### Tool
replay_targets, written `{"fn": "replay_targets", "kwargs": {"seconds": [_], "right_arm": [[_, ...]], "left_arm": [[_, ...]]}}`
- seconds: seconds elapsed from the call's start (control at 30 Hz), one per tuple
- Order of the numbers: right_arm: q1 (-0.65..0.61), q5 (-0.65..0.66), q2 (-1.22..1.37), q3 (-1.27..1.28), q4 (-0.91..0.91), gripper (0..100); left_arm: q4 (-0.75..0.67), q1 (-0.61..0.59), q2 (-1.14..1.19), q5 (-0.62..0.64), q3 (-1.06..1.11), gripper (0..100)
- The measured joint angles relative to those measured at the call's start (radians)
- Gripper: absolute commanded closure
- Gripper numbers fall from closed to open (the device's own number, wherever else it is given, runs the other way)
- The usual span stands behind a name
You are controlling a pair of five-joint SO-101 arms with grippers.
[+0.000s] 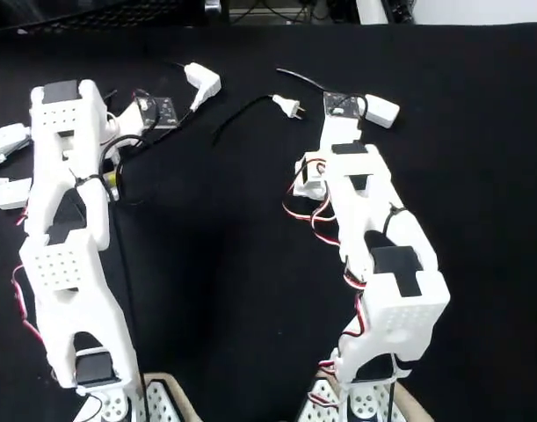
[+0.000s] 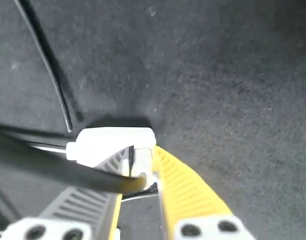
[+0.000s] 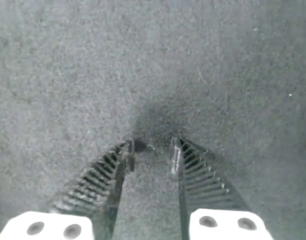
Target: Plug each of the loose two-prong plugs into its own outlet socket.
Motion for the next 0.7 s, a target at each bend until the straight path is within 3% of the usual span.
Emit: {"fn": "replay_targets", "kwargs": {"seconds": [0.33, 0.53, 0.7], "right_arm": [[0.000, 0.000, 0.000, 0.003, -0.006, 84.3], [0.000, 0.000, 0.000, 0.003, -0.006, 84.3], [0.000, 0.000, 0.000, 0.003, -0.006, 84.3]], "left_arm": [[0.000, -0.014, 0.000, 0.017, 0.000, 96], [-0.008, -0.041, 0.000, 0.017, 0.000, 78], [-0.011, -0.100, 0.009, 0.017, 0.005, 84]]}}
